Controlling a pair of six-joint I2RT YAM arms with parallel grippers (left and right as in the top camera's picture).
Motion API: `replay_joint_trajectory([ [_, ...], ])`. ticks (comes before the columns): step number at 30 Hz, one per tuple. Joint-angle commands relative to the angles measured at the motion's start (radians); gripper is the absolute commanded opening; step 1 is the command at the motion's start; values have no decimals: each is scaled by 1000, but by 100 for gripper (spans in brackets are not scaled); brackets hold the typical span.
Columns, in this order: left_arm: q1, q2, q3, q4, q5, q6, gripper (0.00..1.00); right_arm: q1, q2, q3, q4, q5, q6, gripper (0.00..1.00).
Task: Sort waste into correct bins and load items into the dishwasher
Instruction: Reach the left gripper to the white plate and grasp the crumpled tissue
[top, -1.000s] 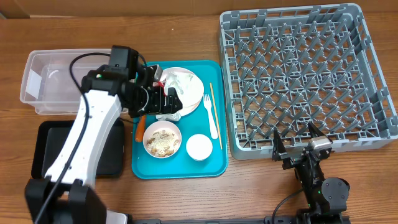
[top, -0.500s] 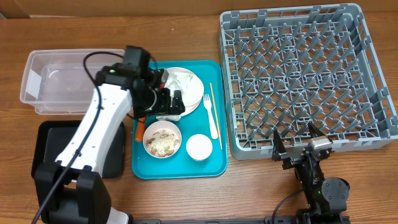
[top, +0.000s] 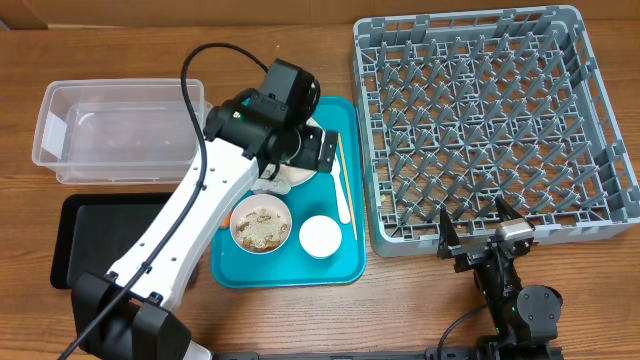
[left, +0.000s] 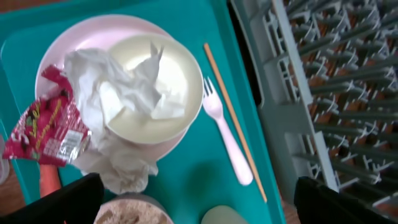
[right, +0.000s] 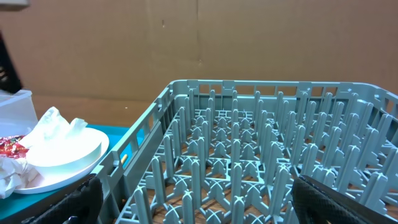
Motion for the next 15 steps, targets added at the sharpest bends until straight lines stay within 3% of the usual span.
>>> replay_joint_trajectory([
  [1, 9, -4, 29, 27, 23, -5, 100, -5, -9, -11, 5, 8, -3, 100],
  [15, 9, 0, 28, 113, -12, 55, 100, -5, -9, -11, 5, 8, -3, 100],
])
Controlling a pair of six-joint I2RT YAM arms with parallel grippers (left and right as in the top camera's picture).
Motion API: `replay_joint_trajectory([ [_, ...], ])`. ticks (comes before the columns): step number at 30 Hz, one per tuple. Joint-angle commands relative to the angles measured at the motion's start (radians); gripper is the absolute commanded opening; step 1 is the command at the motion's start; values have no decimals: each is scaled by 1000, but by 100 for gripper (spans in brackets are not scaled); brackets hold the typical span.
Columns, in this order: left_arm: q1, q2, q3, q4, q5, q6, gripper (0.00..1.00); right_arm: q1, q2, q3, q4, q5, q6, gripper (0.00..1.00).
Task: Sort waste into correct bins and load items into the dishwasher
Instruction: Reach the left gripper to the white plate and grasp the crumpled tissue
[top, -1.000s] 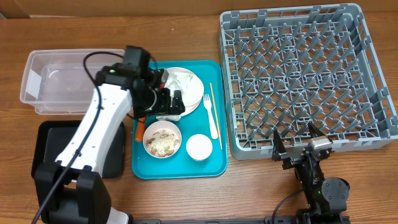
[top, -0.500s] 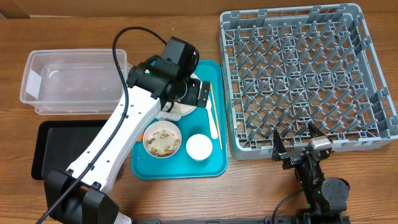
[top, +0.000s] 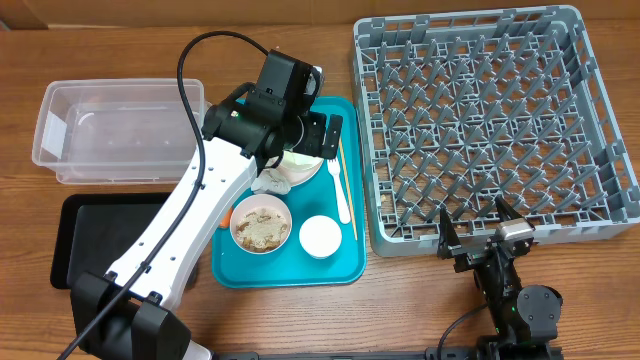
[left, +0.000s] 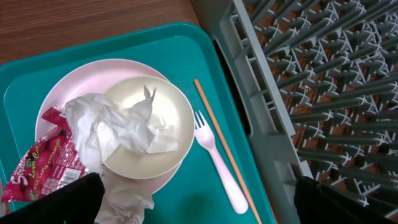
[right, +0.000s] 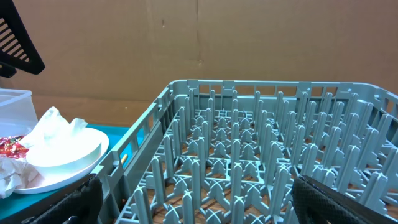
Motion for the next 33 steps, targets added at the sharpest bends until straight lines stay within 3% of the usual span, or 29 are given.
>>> replay_joint_trajectory([
  [1, 4, 2, 27, 7, -36, 24, 100, -5, -9, -11, 5, 8, -3, 100],
  [12, 2, 84, 27, 5, -88, 24, 91, -5, -9, -11, 5, 8, -3, 100],
  [25, 8, 263, 27, 56, -211, 19, 89, -5, -9, -11, 5, 8, -3, 100],
  [29, 9, 290, 27, 69, -221, 19, 97, -5, -9, -11, 5, 8, -3, 100],
  [33, 11, 307, 27, 78, -239, 19, 80, -5, -9, -11, 5, 8, -3, 100],
])
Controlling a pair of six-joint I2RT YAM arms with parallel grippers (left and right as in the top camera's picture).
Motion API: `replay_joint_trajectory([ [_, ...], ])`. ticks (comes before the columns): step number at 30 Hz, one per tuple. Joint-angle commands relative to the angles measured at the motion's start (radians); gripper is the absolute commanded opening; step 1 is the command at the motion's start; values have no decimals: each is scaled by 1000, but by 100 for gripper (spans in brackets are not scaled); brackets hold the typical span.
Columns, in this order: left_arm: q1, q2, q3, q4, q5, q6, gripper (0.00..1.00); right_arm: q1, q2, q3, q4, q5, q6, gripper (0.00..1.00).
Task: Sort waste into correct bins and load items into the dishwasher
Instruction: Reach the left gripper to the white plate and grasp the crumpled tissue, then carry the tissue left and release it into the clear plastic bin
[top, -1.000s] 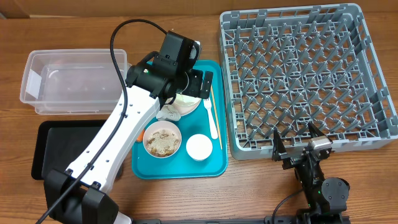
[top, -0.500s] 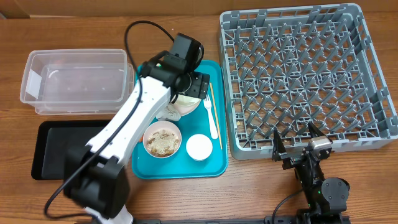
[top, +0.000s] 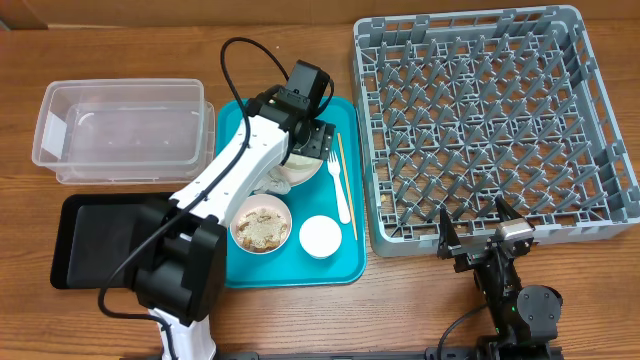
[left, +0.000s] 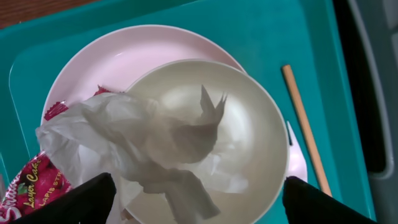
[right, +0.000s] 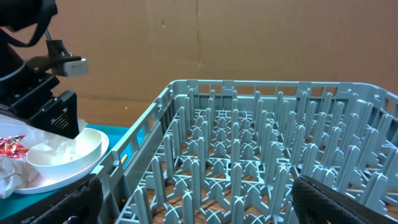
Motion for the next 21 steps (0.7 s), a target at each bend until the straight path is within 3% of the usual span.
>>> replay_joint_trajectory([
  [1, 10, 29, 20, 13, -31, 17, 72, -5, -9, -11, 5, 8, -3, 100],
  [10, 12, 29, 20, 33, -47, 18, 35, -5, -9, -11, 5, 8, -3, 100],
  [13, 12, 29, 20, 27, -58, 18, 31, -5, -9, -11, 5, 8, -3, 100],
  [21, 12, 29, 20, 34, -66, 18, 6, -5, -9, -11, 5, 8, -3, 100],
])
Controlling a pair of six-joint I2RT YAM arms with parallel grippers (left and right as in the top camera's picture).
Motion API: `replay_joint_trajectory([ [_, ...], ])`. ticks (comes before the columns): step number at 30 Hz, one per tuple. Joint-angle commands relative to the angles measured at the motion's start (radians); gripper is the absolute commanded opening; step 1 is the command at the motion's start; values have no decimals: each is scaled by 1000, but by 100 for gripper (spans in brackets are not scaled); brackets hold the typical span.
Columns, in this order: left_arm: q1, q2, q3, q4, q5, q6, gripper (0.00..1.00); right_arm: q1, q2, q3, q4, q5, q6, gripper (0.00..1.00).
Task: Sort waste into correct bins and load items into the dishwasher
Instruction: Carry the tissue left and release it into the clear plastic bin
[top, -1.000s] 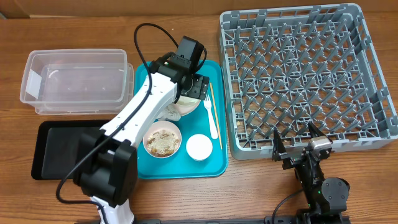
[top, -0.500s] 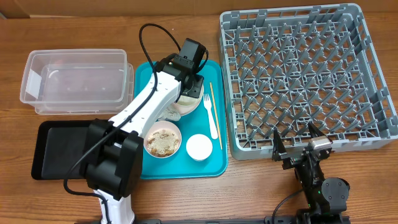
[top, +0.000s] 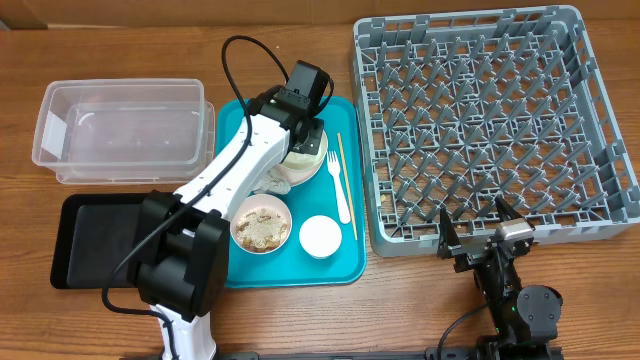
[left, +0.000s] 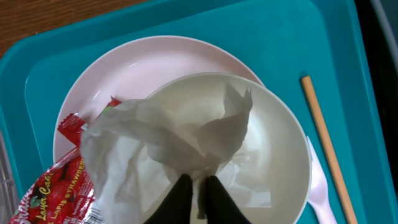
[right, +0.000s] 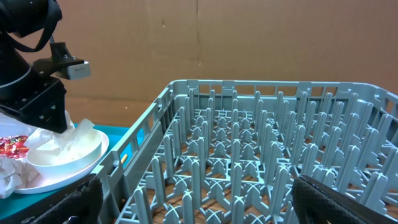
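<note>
A crumpled white napkin (left: 168, 134) lies in a cream bowl (left: 273, 155) that sits on a pink plate (left: 124, 68) on the teal tray (top: 340, 265). My left gripper (left: 198, 186) is down in the bowl, shut on the napkin. A red snack wrapper (left: 50, 186) lies at the plate's left edge. A pink fork (top: 341, 195) and a wooden chopstick (top: 345, 185) lie right of the plate. The grey dish rack (top: 490, 120) stands at the right. My right gripper (right: 196, 205) rests open in front of the rack, holding nothing.
A clear plastic bin (top: 120, 130) stands at the left with a black tray (top: 95, 240) in front of it. On the teal tray also sit a bowl of food scraps (top: 261, 226) and a small white cup (top: 320, 236).
My left gripper was open over the cream bowl. Now it is lower and shut on the napkin. The right arm has not moved.
My left gripper hung open above the plate, bowl and napkin, then stood a little farther back with the fork and rack edge in view. It then came close over the bowl, still open, and now it pinches the napkin.
</note>
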Motion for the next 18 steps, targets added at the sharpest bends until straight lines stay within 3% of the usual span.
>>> replay_joint_trajectory([
  [1, 5, 9, 20, 3, -33, 0, 4, -5, -9, -11, 5, 9, -3, 100],
  [18, 5, -229, 94, -50, -69, 0, 4, -5, -9, -11, 5, 9, -3, 100],
])
